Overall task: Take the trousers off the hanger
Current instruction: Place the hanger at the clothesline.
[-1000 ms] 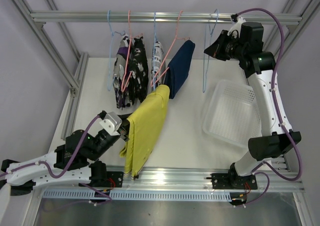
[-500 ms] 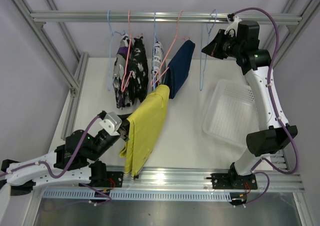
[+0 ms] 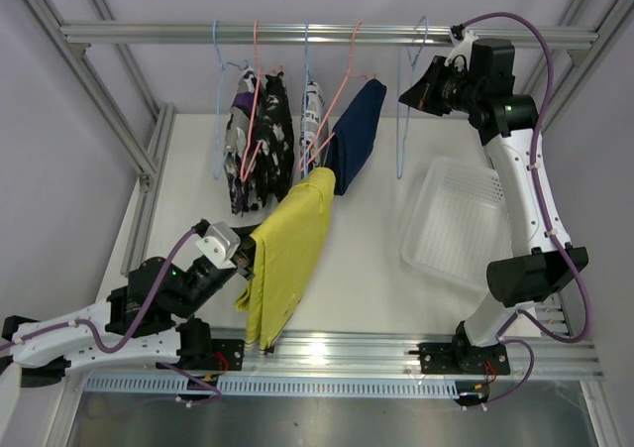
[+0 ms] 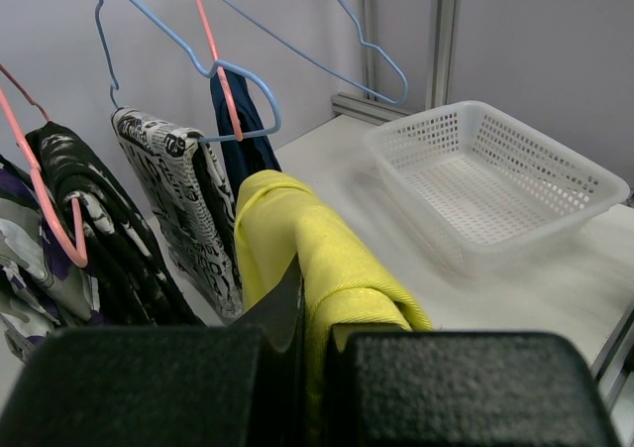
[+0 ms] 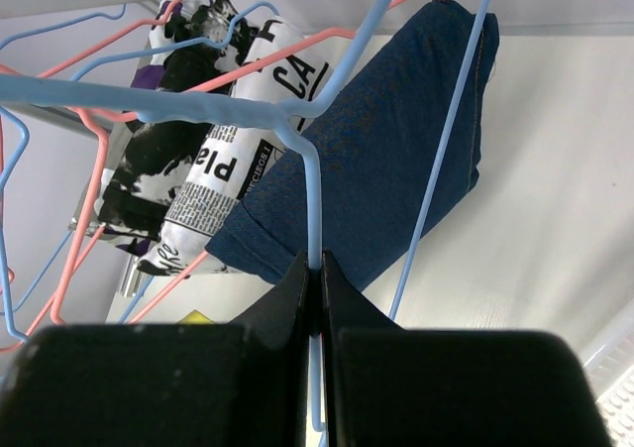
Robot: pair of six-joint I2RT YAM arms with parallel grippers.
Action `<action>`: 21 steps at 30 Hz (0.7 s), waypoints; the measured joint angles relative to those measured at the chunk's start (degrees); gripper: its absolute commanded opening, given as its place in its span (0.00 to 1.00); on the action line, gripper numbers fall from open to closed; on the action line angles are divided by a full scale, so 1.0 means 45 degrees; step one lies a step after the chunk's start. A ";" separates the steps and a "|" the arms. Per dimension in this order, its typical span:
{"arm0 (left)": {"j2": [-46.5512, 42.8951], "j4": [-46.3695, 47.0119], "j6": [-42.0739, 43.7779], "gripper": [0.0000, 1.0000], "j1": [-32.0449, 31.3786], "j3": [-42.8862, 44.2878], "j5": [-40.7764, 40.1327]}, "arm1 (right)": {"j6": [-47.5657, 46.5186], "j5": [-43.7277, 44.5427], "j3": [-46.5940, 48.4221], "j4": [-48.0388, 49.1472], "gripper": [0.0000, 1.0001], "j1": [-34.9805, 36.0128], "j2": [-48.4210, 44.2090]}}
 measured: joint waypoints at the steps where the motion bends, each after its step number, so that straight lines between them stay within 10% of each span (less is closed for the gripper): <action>1: 0.0000 0.0005 0.0000 0.01 0.0000 0.0000 0.0005 | 0.0000 0.0000 0.0000 0.0000 0.00 -0.0005 0.0000; 21: -0.0068 -0.0097 0.0005 0.01 0.0000 0.0000 0.0107 | 0.0495 -0.0534 0.1569 -0.0593 0.00 -0.0753 0.0719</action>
